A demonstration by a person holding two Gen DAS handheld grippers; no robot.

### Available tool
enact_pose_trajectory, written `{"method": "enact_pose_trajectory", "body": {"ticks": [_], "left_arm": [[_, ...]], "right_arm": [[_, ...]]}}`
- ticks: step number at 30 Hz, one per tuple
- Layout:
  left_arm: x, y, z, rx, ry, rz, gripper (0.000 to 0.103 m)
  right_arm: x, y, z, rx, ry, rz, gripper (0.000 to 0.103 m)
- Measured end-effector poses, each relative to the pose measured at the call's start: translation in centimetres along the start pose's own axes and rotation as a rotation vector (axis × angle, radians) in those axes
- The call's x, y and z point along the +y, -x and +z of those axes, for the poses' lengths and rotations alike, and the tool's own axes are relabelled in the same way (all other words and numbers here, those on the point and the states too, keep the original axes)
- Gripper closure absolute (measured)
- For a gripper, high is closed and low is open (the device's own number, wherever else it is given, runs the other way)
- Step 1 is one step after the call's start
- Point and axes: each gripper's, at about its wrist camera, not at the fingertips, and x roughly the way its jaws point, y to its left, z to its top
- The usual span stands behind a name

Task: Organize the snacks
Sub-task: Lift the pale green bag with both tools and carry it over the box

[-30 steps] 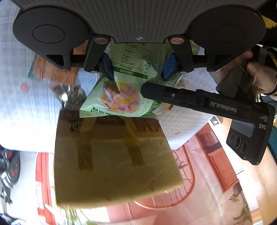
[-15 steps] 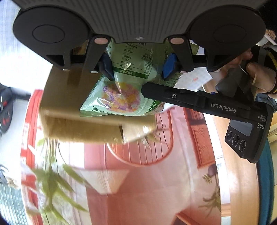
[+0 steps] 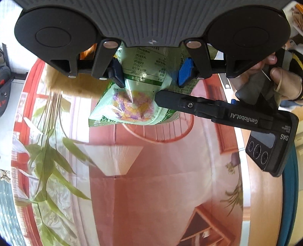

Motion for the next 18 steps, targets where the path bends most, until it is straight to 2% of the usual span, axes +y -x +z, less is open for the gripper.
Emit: {"method": "enact_pose_trajectory", "body": {"ticks": [7, 13, 18], "left_arm": [[3.5, -6.1, 2.0, 0.075, 0.082, 0.021, 0.02], [5.5, -10.9, 1.6, 0.177, 0.097, 0.043, 0.02], [7.0, -13.4, 0.3, 0.247, 0.11, 0.054, 0.02]], "right_arm": [[-5.6, -5.3, 1.4, 0.062, -0.074, -0.016, 0.041], [-9.2, -8.6, -0.4, 0.133, -0.177, -0.035, 0.041], [-10.9, -10.4, -1.6, 0.223, -0.228, -0.061, 0.041]]}}
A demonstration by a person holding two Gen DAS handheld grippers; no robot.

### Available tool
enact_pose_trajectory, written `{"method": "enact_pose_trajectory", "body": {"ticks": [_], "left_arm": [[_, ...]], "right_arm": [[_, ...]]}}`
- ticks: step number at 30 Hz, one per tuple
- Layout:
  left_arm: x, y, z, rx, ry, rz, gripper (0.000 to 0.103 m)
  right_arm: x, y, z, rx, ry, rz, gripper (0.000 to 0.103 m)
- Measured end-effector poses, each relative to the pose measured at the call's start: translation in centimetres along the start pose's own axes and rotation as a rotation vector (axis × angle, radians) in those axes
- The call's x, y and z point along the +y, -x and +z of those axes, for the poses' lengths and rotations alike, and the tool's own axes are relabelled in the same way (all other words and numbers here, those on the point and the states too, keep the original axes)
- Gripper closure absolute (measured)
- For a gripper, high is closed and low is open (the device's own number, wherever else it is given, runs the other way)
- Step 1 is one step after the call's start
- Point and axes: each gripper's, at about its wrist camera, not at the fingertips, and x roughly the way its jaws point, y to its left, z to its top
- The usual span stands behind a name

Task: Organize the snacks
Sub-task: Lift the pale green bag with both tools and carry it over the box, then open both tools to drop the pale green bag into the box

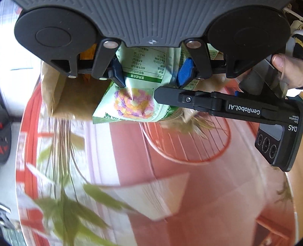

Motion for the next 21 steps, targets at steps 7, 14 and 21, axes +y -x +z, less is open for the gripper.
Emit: {"method": "enact_pose_trajectory", "body": {"ticks": [7, 14, 21], "left_arm": [[0.2, -1.7, -0.3, 0.064, -0.019, 0.104, 0.02], [-0.3, -0.9, 0.2, 0.049, -0.049, 0.104, 0.02], [-0.9, -0.1, -0.2, 0.033, -0.096, 0.141, 0.02]], "right_arm": [[0.2, -2.1, -0.8, 0.095, 0.013, -0.051, 0.041], [0.1, -3.2, -1.1, 0.164, 0.0, -0.112, 0.041], [0.7, -4.4, -1.0, 0.222, 0.016, -0.187, 0.041]]}}
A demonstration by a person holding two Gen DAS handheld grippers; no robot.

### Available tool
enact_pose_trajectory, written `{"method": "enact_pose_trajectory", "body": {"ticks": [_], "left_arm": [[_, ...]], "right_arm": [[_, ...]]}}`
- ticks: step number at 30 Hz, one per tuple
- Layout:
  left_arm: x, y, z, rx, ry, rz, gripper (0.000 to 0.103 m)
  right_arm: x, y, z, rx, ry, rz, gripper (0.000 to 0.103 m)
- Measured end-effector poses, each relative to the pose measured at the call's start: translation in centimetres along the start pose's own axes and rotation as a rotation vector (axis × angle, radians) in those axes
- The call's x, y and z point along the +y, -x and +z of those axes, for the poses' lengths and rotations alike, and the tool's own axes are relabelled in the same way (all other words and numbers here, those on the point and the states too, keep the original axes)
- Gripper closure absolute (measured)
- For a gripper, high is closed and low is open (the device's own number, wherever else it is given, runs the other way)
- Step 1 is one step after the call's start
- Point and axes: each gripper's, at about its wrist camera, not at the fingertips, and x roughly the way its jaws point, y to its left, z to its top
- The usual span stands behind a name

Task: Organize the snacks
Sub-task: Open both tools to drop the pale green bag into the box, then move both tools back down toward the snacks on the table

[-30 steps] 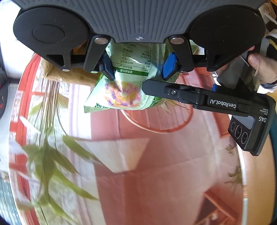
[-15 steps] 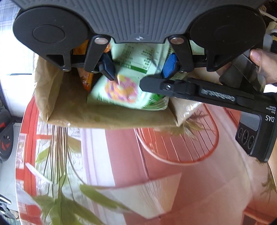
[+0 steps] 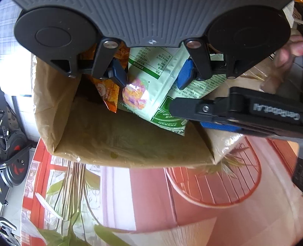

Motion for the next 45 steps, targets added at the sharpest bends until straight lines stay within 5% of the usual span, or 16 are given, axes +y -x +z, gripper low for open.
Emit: {"method": "enact_pose_trajectory", "body": {"ticks": [10, 26, 38, 45], "left_arm": [[-0.7, 2.2, -0.5, -0.04, -0.055, 0.069, 0.02], [-1.6, 8.6, -3.4, -0.152, -0.116, 0.188, 0.02], [-1.4, 15.0, -9.4, -0.244, -0.114, 0.231, 0.02], [0.6, 15.3, -13.8, -0.229, -0.061, 0.276, 0.02]], "right_arm": [[0.8, -0.3, 0.0, 0.017, 0.028, -0.107, 0.032], [1.3, 7.4, -2.6, -0.244, 0.01, -0.081, 0.032], [2.4, 13.7, -8.1, -0.432, 0.015, -0.037, 0.032], [2.5, 14.4, -13.3, -0.443, -0.001, -0.046, 0.032]]}}
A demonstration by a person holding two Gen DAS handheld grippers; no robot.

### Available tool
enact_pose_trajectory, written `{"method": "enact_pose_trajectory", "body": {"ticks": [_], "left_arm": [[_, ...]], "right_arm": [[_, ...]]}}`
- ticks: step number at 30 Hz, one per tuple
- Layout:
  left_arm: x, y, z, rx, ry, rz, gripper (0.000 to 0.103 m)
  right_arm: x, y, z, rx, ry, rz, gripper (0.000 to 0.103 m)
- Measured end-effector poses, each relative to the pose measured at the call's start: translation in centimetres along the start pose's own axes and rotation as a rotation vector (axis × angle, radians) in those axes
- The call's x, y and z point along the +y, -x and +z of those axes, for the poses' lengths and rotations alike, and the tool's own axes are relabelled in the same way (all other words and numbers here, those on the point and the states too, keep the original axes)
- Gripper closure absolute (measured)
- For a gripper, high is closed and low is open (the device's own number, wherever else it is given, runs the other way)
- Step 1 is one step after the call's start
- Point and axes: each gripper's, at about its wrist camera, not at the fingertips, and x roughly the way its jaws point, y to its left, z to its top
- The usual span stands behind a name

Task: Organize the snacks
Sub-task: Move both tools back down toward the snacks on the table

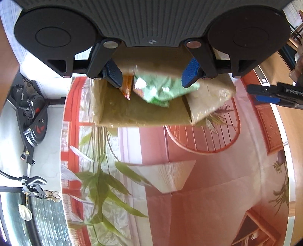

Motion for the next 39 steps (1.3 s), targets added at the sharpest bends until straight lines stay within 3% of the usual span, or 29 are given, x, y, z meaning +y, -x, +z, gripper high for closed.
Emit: {"method": "enact_pose_trajectory", "body": {"ticks": [9, 16, 25, 39], "left_arm": [[1.4, -1.8, -6.8, 0.112, 0.124, -0.008, 0.02], [-0.4, -2.7, -10.9, 0.194, 0.18, -0.052, 0.02], [-2.8, -3.2, -13.2, 0.258, 0.177, -0.094, 0.02], [-4.9, -3.4, -14.5, 0.312, 0.141, -0.144, 0.02]], "right_arm": [[-0.3, 1.1, -6.9, 0.097, -0.031, -0.065, 0.032], [-1.3, 1.7, -11.3, 0.184, -0.071, -0.136, 0.03], [-1.7, 1.1, -14.6, 0.266, -0.058, -0.234, 0.022], [-2.6, 0.9, -16.4, 0.304, -0.1, -0.245, 0.018]]}}
